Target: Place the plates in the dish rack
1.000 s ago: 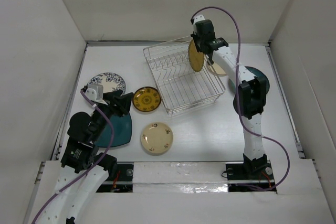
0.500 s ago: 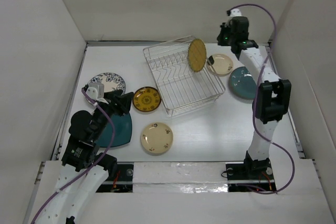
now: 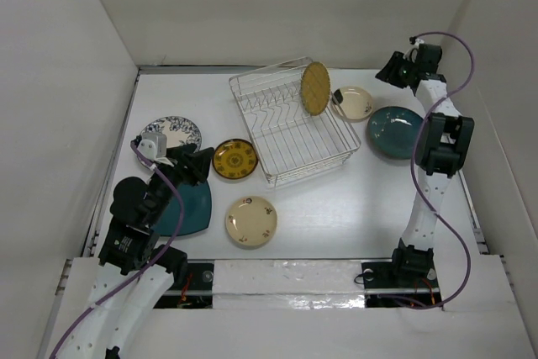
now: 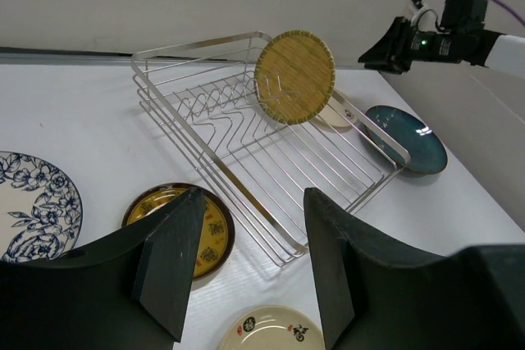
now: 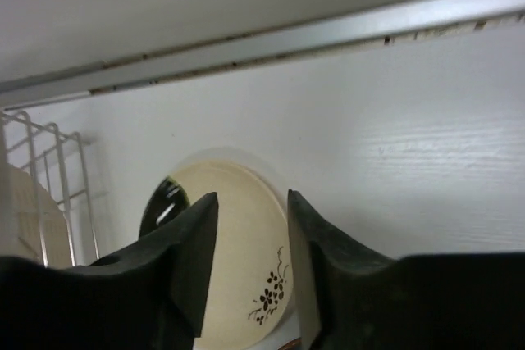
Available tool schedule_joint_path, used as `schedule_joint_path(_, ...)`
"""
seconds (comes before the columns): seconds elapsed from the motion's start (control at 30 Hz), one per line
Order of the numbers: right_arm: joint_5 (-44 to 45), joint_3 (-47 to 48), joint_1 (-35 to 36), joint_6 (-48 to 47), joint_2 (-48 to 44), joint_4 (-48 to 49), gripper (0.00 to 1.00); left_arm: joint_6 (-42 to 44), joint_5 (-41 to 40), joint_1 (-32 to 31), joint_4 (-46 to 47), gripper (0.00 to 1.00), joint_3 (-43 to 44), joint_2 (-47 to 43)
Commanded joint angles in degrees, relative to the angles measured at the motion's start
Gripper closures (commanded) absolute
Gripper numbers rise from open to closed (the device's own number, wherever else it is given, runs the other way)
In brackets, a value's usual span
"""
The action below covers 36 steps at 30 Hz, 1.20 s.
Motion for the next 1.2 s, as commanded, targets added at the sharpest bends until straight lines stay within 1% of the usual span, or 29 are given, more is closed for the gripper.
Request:
schedule_joint_path(0.0,-7.7,6.5,-0.4,-0.6,4.1,-6.3,0.52,0.7,0.0,0.3,1.9,0.52,0.9,0.5)
schedule_joint_path(0.07,-9.9,11.1,-0.4,-2.3,8.0,-10.9,0.47,0.7,0.1,0.3,1.9,0.52,0.8,0.7)
schedule_joint_path(0.1,-10.0,12.2,-0.4,-2.8,9.1,-12.4,0.47,0.7,0.2,0.3,1.9,0.52,0.9,0.7)
schedule_joint_path(0.27,-8.4,11.6,-0.4,-3.4,11.0,-13.4,0.47,0.7,0.2,0.3,1.9,0.52,0.9,1.0)
schedule_joint_path(0.43,-9.0,14.2,-0.4,-4.0,13.9,-16.5,0.48,0.7,0.1,0.3,1.9,0.52,0.9,0.7)
schedule_joint_path(0.57,-10.4,14.7,0.1,-4.3,15.3,-17.6,0.57,0.7,0.1,0.3,1.9,0.52,0.9,0.7)
schedule_joint_path(0.6,-10.5,14.9,0.1,-4.2,15.5,-18.2,0.60,0.7,0.1,0.3,1.9,0.52,0.9,0.7)
schedule_joint_path(0.67,-10.2,14.8,0.6,-3.9,16.1,-18.2,0.63,0.7,0.1,0.3,1.9,0.52,0.9,0.6)
schedule_joint_path(0.7,-9.9,14.6,0.6,-3.7,16.2,-18.0,0.66,0.7,0.1,0.3,1.8,0.52,0.9,0.6)
schedule_joint_path(0.87,-9.8,13.4,0.6,-3.0,16.0,-16.6,0.68,0.7,-0.1,0.3,1.7,0.52,0.9,0.3)
schedule_joint_path(0.9,-10.1,13.4,0.6,-2.8,16.2,-16.5,0.70,0.7,-0.2,0.3,1.7,0.52,0.9,0.4)
schedule_joint_path(0.93,-10.6,13.4,0.6,-2.8,16.2,-16.5,0.74,0.7,-0.1,0.3,1.7,0.52,0.9,0.3)
schedule_joint_path(0.97,-11.9,13.6,0.6,-2.8,16.4,-16.4,0.83,0.7,-0.1,0.3,1.7,0.52,0.9,0.3)
schedule_joint_path(1.0,-12.3,13.5,0.6,-2.7,16.5,-16.2,0.87,0.7,-0.2,0.3,1.7,0.52,0.9,0.3)
schedule_joint_path(1.07,-13.4,12.3,0.6,-1.7,15.7,-14.5,0.93,0.7,-0.2,0.3,1.7,0.52,1.0,0.3)
schedule_joint_path(1.1,-13.2,11.5,0.6,-1.0,15.0,-11.9,0.98,0.7,-0.2,0.3,1.7,0.52,0.9,0.3)
schedule_joint_path(1.13,-13.1,9.9,0.6,0.4,13.3,-10.5,1.00,0.7,-0.2,0.3,1.7,0.52,0.9,0.5)
schedule_joint_path(1.17,-12.2,8.8,0.6,1.2,12.2,-7.0,1.00,0.7,-0.2,0.3,1.7,0.52,0.9,0.5)
